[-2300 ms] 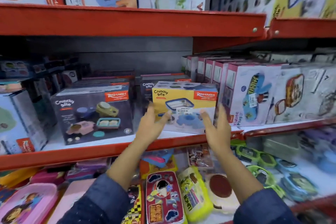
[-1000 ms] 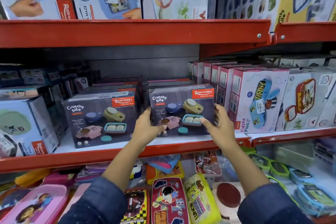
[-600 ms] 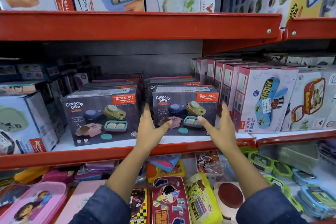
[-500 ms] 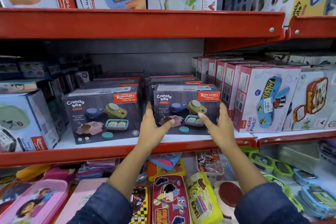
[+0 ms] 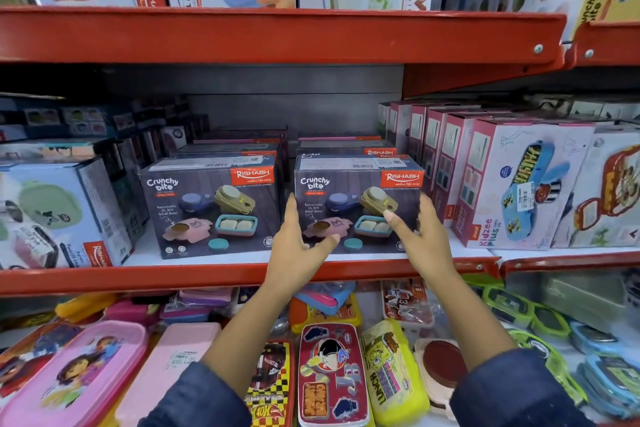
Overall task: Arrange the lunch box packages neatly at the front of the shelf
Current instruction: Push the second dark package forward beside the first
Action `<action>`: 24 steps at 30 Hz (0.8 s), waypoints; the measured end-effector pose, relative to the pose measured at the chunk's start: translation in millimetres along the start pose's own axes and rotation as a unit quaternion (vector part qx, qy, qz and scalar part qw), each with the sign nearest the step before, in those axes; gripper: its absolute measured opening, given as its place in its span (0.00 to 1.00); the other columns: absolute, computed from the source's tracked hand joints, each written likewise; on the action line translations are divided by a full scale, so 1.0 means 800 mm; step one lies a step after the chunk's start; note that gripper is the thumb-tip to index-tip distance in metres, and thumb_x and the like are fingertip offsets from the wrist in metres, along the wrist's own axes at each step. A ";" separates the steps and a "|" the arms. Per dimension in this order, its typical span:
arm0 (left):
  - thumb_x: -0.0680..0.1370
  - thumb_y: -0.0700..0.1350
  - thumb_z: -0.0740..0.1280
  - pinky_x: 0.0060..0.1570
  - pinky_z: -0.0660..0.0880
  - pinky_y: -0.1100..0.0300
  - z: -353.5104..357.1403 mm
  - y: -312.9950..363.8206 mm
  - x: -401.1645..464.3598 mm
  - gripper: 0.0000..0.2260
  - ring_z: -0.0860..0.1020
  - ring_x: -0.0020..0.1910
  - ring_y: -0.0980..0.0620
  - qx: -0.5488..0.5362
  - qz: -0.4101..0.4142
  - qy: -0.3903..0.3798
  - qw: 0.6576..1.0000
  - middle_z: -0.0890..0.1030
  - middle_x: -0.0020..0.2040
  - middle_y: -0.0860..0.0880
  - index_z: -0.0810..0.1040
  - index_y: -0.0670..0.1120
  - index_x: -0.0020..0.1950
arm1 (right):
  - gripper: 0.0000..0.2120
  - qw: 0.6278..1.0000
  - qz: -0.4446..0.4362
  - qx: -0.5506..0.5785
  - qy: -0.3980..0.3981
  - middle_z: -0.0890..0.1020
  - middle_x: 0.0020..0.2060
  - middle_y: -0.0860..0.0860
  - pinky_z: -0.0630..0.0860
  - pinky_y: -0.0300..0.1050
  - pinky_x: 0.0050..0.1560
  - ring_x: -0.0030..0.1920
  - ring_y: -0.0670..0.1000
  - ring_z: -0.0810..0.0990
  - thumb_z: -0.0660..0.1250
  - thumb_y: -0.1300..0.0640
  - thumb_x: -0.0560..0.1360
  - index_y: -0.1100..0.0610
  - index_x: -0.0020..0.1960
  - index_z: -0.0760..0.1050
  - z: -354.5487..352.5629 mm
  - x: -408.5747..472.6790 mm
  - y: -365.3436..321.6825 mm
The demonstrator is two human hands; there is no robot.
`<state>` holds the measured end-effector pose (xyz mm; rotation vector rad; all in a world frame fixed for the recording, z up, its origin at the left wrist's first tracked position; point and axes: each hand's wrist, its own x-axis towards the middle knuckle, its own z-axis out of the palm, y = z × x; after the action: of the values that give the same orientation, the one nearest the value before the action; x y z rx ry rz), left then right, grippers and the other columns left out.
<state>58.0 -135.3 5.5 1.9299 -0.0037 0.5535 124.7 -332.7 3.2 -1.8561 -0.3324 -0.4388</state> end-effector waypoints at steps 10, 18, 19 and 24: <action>0.71 0.49 0.74 0.71 0.65 0.56 -0.013 -0.006 -0.030 0.43 0.66 0.74 0.54 -0.044 0.006 -0.017 0.999 0.64 0.77 0.53 0.51 0.52 0.79 | 0.34 1.000 0.004 0.005 0.009 0.71 0.72 0.48 0.67 0.53 0.72 0.72 0.50 0.69 0.67 0.45 0.75 0.50 0.77 0.58 -0.009 -0.029 -0.006; 0.75 0.44 0.71 0.71 0.62 0.56 -0.069 -0.030 -0.059 0.32 0.65 0.73 0.52 0.032 0.030 0.130 0.991 0.68 0.73 0.51 0.61 0.45 0.76 | 0.25 0.956 -0.181 -0.055 0.224 0.72 0.66 0.59 0.69 0.42 0.67 0.66 0.53 0.71 0.67 0.57 0.78 0.62 0.71 0.65 0.065 -0.091 -0.045; 0.75 0.43 0.71 0.69 0.63 0.57 -0.079 -0.033 -0.059 0.31 0.67 0.71 0.53 0.049 0.039 0.167 0.984 0.69 0.70 0.52 0.62 0.44 0.74 | 0.24 0.956 -0.207 -0.051 0.201 0.73 0.65 0.59 0.70 0.43 0.66 0.66 0.53 0.72 0.67 0.58 0.78 0.62 0.70 0.66 0.082 -0.096 -0.051; 0.77 0.46 0.68 0.72 0.57 0.56 -0.132 -0.047 -0.041 0.34 0.60 0.75 0.46 0.090 0.014 0.276 0.957 0.61 0.76 0.41 0.54 0.41 0.77 | 0.25 0.968 -0.248 -0.031 0.015 0.69 0.71 0.54 0.65 0.45 0.72 0.72 0.49 0.67 0.64 0.55 0.79 0.59 0.73 0.63 0.165 -0.104 -0.086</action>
<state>-1.4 -35.4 -6.3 1.8891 0.3892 1.1296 38.2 -186.7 -14.5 -1.8162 -0.7782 -0.8240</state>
